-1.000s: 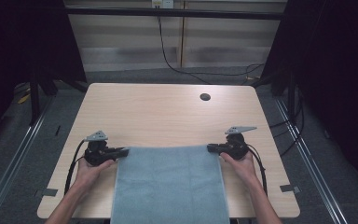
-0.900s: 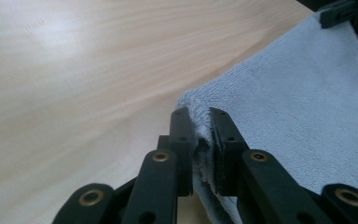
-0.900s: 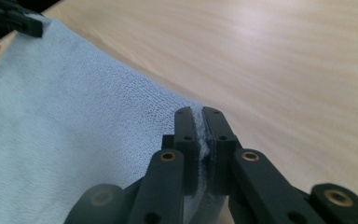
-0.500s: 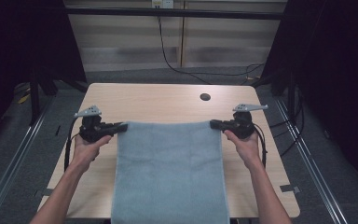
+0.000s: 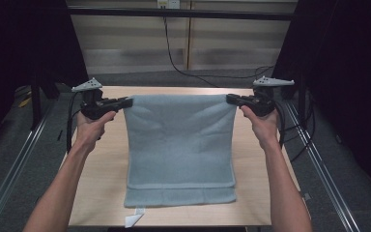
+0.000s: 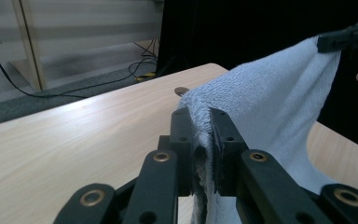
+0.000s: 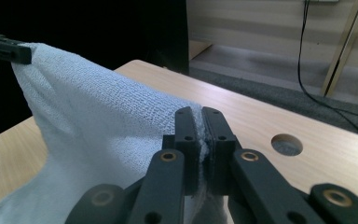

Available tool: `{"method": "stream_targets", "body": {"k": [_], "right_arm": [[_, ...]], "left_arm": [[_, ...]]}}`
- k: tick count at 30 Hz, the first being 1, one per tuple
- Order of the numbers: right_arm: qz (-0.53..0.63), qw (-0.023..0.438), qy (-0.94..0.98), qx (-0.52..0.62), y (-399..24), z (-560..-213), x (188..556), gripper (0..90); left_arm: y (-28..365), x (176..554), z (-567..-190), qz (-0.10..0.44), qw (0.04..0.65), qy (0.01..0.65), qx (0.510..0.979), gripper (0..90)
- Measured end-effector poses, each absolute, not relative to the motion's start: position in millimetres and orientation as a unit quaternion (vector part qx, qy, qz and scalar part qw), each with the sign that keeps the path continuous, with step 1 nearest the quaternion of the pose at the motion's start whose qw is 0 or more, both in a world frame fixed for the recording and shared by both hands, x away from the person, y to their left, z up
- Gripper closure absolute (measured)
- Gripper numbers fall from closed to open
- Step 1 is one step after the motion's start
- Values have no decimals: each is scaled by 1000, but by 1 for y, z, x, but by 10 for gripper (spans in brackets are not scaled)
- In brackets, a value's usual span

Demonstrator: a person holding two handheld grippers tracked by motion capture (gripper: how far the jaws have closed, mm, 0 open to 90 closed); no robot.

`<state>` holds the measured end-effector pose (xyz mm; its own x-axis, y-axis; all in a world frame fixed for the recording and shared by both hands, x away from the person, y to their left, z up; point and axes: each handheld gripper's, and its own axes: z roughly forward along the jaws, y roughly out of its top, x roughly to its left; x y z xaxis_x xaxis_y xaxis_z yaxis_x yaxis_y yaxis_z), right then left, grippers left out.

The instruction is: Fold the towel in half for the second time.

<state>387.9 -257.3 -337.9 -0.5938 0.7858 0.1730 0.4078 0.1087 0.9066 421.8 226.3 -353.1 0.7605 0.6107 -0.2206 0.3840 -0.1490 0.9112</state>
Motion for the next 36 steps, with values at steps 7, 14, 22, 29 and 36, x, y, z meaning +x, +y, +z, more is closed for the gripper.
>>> {"method": "stream_targets", "body": {"k": [7,14,22,29,36], "right_arm": [[526,179,728,402,-259,-346,373,862],[526,158,741,388,-261,-374,340,862],[527,137,749,377,-262,-399,306,861],[512,124,766,369,-261,-416,268,857],[473,95,797,364,-259,-441,243,836]], "left_arm": [[227,411,-368,97,556,327,758,814],[230,380,-390,86,556,318,763,814],[239,334,-407,66,559,305,769,818],[241,299,-429,39,542,298,785,815],[239,276,-455,16,507,296,809,787]]}}
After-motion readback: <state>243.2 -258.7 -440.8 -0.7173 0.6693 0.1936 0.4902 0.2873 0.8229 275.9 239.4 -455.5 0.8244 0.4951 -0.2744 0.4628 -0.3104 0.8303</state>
